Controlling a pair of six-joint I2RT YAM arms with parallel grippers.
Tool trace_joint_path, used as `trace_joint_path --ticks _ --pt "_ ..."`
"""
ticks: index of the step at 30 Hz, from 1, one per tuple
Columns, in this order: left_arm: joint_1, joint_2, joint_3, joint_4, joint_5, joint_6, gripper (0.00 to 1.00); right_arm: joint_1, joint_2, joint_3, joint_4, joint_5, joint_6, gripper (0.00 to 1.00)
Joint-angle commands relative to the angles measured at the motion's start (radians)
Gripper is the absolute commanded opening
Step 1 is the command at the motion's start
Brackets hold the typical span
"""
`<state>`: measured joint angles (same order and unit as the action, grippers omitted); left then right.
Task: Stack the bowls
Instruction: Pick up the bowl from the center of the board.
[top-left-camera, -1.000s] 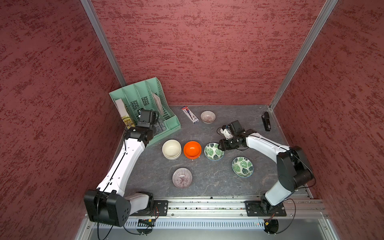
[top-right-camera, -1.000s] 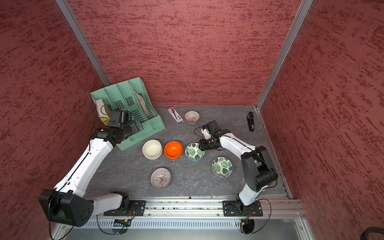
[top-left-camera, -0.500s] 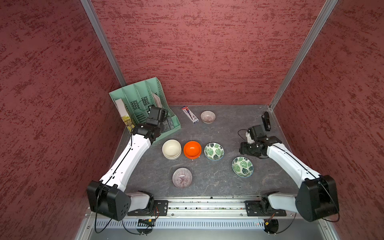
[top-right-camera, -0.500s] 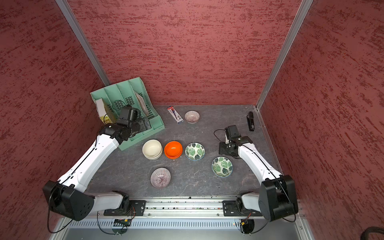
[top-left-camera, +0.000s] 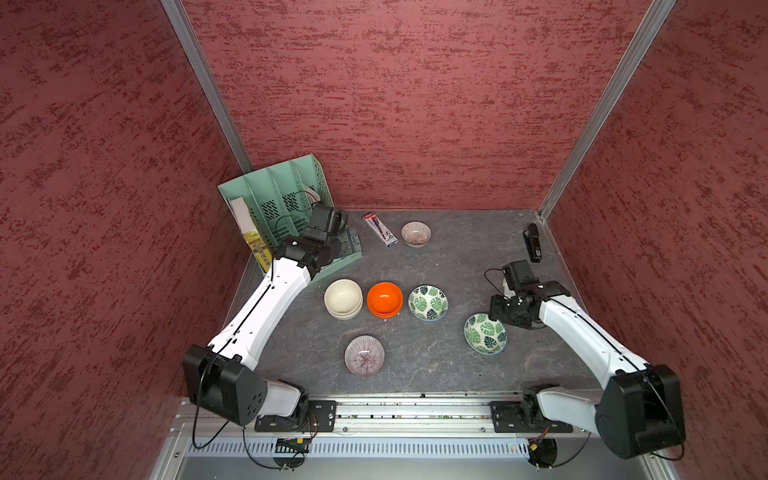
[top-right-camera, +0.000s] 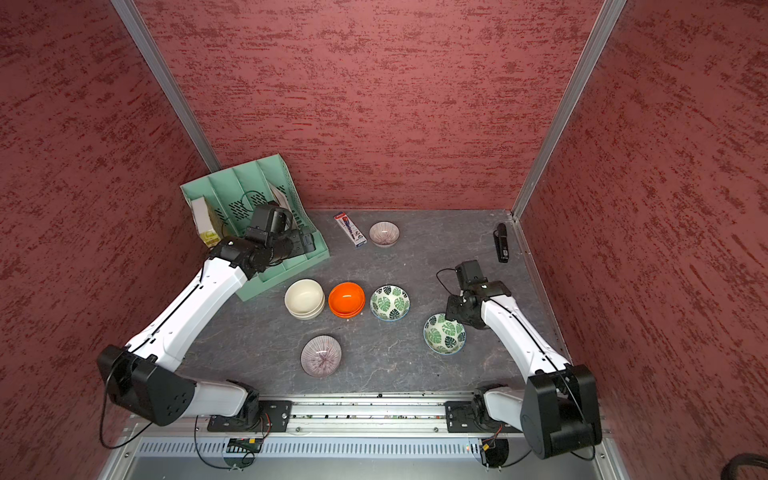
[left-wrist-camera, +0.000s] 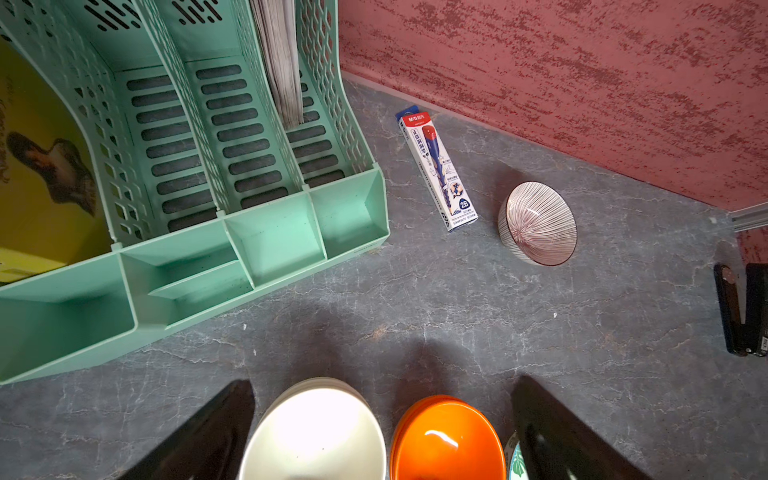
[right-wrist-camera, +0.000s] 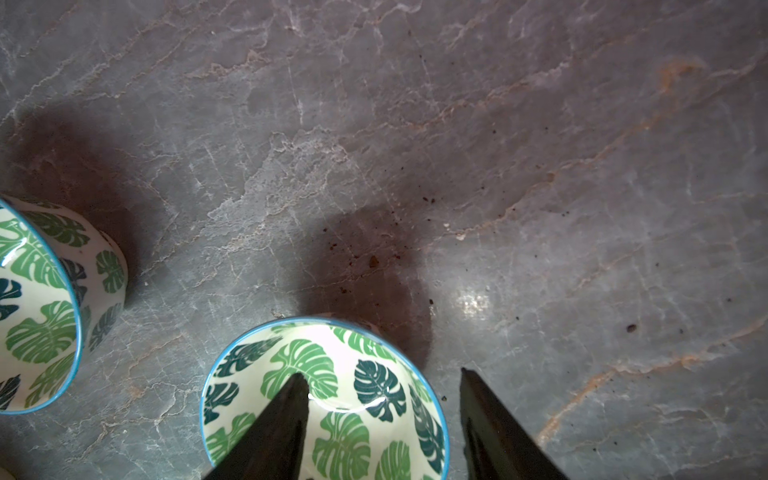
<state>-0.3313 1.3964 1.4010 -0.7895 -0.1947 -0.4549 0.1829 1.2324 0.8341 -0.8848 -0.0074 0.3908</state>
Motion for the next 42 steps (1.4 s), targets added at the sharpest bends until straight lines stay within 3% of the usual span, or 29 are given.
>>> trace_joint_path --ticks 1,7,10,17,20,23,33,38,42 --pt "-0.003 0.025 0.033 -0.002 0.006 0.008 1.00 -0.009 -0.005 -0.047 0.030 0.004 0.055 0.60" --pt "-0.003 0.062 0.073 -0.008 0.017 0.020 1.00 -0.009 0.023 -0.103 0.064 0.045 0.121 0.63" --pt "-0.003 0.064 0.074 -0.003 0.015 0.027 1.00 -0.008 0.006 -0.158 0.128 0.001 0.135 0.60" --pt "-0.003 0.055 0.056 0.006 0.021 0.020 1.00 -0.009 -0.043 -0.203 0.203 -0.057 0.143 0.22" --pt "-0.002 0.042 0.043 0.009 0.014 0.016 1.00 -0.008 -0.059 -0.196 0.236 -0.100 0.129 0.10" --pt "0.003 0.033 0.034 0.007 0.008 0.015 1.00 -0.008 -0.068 -0.178 0.258 -0.129 0.113 0.04" --pt "0.010 0.007 0.009 0.003 -0.010 -0.008 1.00 -0.007 -0.138 0.049 0.181 -0.177 0.017 0.01" --pt "0.007 0.016 -0.009 -0.002 -0.018 -0.015 1.00 0.044 -0.076 0.135 0.212 -0.270 -0.047 0.00" --pt "0.006 0.018 -0.019 -0.005 -0.038 -0.027 1.00 0.139 0.038 0.214 0.209 -0.273 -0.086 0.00"
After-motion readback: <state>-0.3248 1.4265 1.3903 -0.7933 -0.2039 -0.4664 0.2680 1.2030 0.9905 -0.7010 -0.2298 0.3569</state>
